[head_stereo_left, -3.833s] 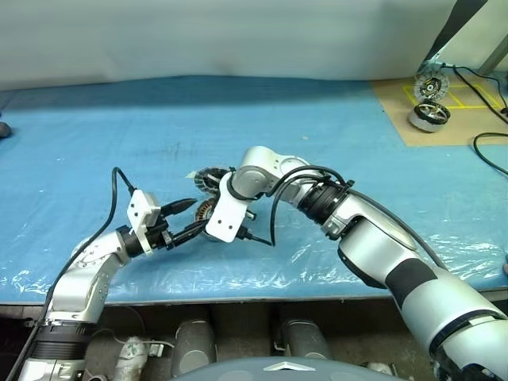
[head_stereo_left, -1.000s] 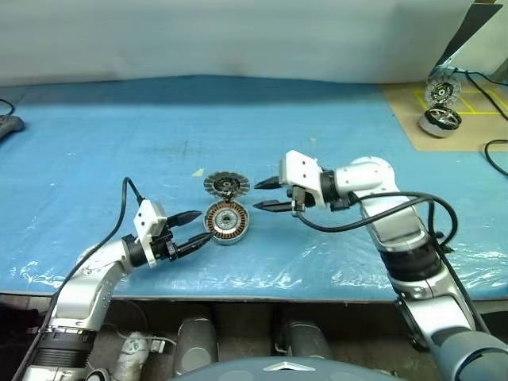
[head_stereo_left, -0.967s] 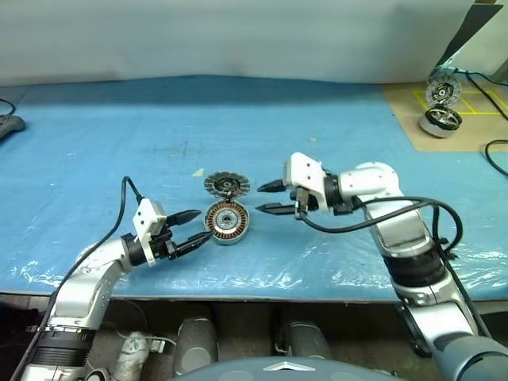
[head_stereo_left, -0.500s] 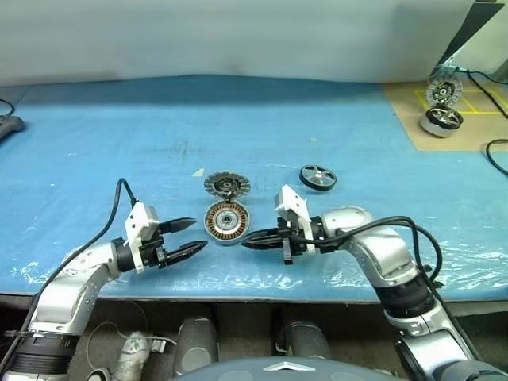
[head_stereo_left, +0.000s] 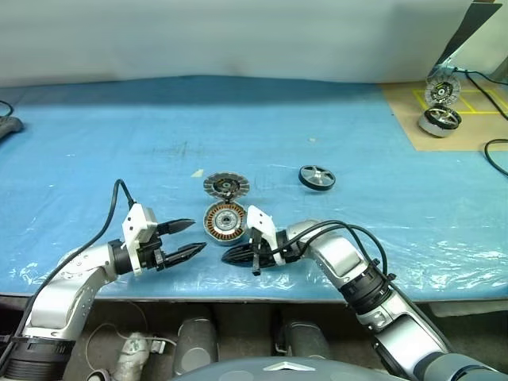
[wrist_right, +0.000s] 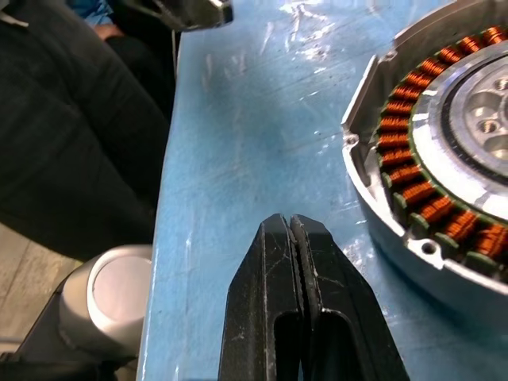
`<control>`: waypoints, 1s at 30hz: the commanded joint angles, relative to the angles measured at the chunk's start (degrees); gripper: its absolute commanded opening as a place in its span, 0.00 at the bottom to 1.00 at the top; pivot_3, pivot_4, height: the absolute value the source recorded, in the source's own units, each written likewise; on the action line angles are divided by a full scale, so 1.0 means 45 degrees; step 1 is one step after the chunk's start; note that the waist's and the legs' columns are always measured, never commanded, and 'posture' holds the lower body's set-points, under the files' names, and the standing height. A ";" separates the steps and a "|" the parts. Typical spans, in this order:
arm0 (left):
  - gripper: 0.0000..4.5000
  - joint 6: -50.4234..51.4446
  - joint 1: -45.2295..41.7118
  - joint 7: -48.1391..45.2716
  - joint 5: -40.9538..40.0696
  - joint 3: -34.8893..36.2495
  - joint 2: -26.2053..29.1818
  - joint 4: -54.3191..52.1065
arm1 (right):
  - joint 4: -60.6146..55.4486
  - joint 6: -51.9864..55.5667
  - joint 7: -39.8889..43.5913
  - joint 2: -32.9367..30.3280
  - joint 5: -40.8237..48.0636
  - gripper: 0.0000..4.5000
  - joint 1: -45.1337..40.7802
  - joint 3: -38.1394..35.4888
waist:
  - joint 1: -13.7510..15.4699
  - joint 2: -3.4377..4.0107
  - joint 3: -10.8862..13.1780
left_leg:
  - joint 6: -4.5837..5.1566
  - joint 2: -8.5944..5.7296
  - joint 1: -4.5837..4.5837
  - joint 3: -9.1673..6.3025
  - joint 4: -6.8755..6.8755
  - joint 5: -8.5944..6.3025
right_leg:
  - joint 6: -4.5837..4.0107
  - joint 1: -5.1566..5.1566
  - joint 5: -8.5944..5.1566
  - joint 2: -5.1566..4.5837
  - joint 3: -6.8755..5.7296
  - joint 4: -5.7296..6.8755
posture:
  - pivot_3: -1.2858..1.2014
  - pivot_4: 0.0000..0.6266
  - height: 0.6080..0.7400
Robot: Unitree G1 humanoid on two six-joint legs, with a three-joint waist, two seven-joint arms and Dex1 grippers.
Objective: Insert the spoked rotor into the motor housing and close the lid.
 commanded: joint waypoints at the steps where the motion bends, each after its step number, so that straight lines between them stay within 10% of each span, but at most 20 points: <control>1: 0.75 -0.0049 -0.0276 0.0068 -0.0051 0.0019 -0.0066 -0.0195 | 0.0607 0.0172 -0.0781 0.0432 0.0140 0.01 -0.0089 -0.0530 | -0.0015 0.0000 0.0000 | 0.0000 0.0000 0.0016 0.0000 0.0000 0.0000 | 0.0001 0.0016 0.0000 0.0000 0.0002 0.0001 | 0.52 0.24 1.00; 30: 0.75 -0.0936 -0.2333 -0.0430 0.0693 -0.1150 -0.1309 0.1924 | -0.1169 0.0752 -0.2272 -0.0651 0.0960 0.01 0.0083 -0.2301 | 0.0254 0.0001 -0.0001 | -0.0055 -0.0012 -0.0075 0.0002 -0.0046 0.0029 | 0.0005 -0.0068 0.0000 -0.0001 -0.0014 -0.0022 | 0.52 0.24 1.00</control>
